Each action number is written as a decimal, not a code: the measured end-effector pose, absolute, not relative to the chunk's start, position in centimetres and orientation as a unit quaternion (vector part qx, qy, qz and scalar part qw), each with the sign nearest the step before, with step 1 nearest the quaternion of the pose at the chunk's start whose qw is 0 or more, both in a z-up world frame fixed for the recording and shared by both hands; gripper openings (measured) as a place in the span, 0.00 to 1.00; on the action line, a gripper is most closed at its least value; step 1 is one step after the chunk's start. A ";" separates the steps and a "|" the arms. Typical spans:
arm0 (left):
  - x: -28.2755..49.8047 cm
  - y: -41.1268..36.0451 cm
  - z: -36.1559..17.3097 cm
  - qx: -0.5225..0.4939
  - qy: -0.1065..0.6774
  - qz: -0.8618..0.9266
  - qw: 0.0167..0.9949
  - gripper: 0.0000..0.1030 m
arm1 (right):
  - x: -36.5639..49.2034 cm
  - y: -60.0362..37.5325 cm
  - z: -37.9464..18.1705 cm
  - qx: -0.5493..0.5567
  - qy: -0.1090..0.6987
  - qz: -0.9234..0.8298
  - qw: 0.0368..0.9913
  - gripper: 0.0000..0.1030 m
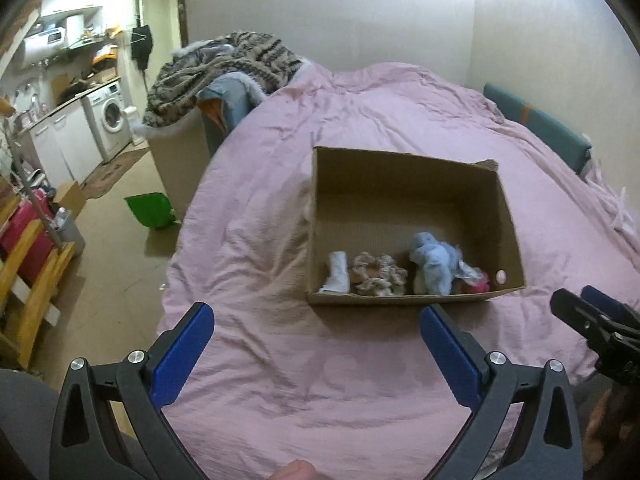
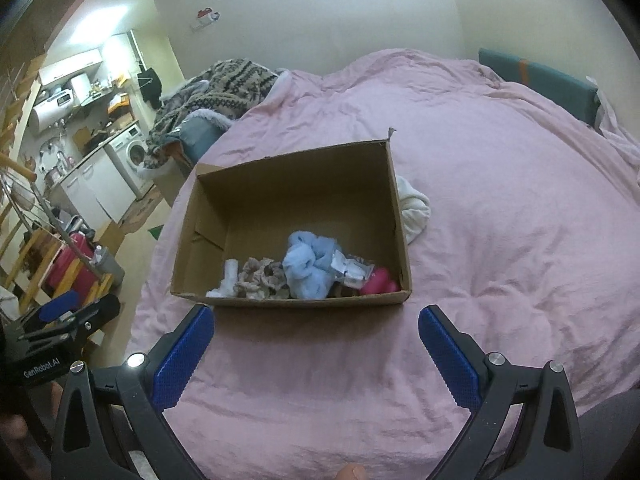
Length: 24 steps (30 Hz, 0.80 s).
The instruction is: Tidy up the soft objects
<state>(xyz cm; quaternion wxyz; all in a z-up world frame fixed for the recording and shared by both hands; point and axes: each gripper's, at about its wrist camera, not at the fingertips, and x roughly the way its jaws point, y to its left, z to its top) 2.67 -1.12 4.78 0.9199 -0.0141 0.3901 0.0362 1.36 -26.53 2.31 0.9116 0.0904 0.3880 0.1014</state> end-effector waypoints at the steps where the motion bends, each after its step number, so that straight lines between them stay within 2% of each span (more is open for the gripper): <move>1: 2.8 -1.0 4.5 -0.018 0.389 0.038 0.920 0.99 | 1.4 -26.4 2.2 0.085 0.388 0.097 0.912 1.00; 24: 4.1 -1.8 3.4 -0.022 0.395 0.022 0.918 0.99 | 3.0 -26.0 1.3 0.068 0.386 0.062 0.918 1.00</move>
